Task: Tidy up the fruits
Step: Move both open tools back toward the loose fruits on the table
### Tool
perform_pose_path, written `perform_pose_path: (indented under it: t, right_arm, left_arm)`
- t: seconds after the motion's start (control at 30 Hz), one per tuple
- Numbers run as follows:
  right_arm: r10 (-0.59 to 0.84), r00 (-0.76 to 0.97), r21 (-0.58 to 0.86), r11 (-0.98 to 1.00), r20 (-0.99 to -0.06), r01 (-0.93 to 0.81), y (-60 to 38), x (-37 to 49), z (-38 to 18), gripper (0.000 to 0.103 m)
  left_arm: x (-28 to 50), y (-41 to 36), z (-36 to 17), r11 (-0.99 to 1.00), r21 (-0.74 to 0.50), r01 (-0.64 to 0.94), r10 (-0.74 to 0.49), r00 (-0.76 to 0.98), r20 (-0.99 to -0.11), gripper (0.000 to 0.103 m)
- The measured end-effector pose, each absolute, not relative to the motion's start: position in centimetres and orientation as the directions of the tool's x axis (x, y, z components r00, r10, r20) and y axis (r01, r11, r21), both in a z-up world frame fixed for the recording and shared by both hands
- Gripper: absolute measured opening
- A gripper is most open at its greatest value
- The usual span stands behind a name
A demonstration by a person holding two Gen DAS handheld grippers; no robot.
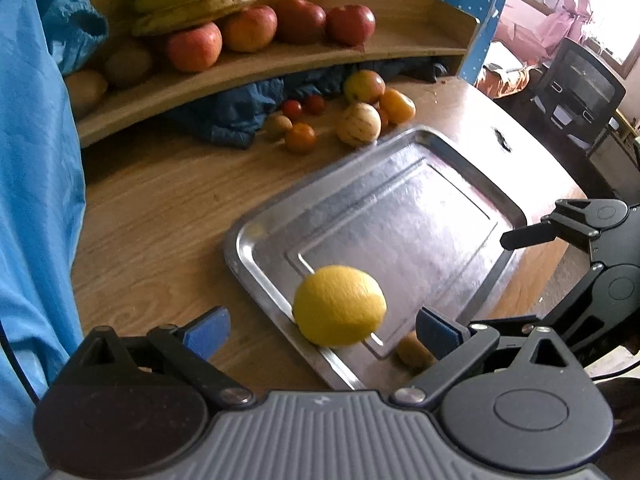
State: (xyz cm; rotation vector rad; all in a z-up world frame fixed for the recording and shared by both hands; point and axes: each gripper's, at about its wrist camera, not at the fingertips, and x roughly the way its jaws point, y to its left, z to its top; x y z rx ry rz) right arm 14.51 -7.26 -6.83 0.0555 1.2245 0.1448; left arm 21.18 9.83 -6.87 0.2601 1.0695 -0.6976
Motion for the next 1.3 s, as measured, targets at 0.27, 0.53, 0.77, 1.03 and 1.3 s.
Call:
perform_pose_path:
  t: [0.27, 0.53, 0.77, 1.03, 1.3]
  right_arm:
    - [0.141, 0.336, 0.116, 0.989, -0.931, -0.092, -7.9, 16.2, -6.7, 0.102]
    - [0.152, 0.339, 0.117, 0.986, -0.929, -0.120, -8.7, 18.1, -6.5, 0.102]
    - [0.144, 0.347, 0.104, 0.986, -0.927, -0.130, -10.1, 19.6, -6.5, 0.102]
    - [0.115, 0.408, 0.080, 0.992, -0.906, -0.102, -12.2, 21.2, -6.5, 0.102]
    - [0.096, 0.461, 0.072, 0.995, -0.882, -0.070, -14.0, 22.9, -6.7, 0.102]
  left_arm:
    - [23.4, 8.7, -6.3, 0.784, -0.123, 0.608, -0.396, 0.338, -0.854, 0.102]
    - [25.4, 6.6, -6.4, 0.814, -0.115, 0.569, -0.383, 0.376, -0.844, 0.102]
    - [27.1, 5.1, -6.6, 0.846, -0.127, 0.517, -0.371, 0.402, -0.837, 0.103]
    - [28.4, 3.5, -6.8, 0.887, -0.143, 0.440, -0.351, 0.439, -0.827, 0.103]
    - [29.4, 2.8, -7.5, 0.914, -0.137, 0.382, -0.313, 0.450, -0.837, 0.103]
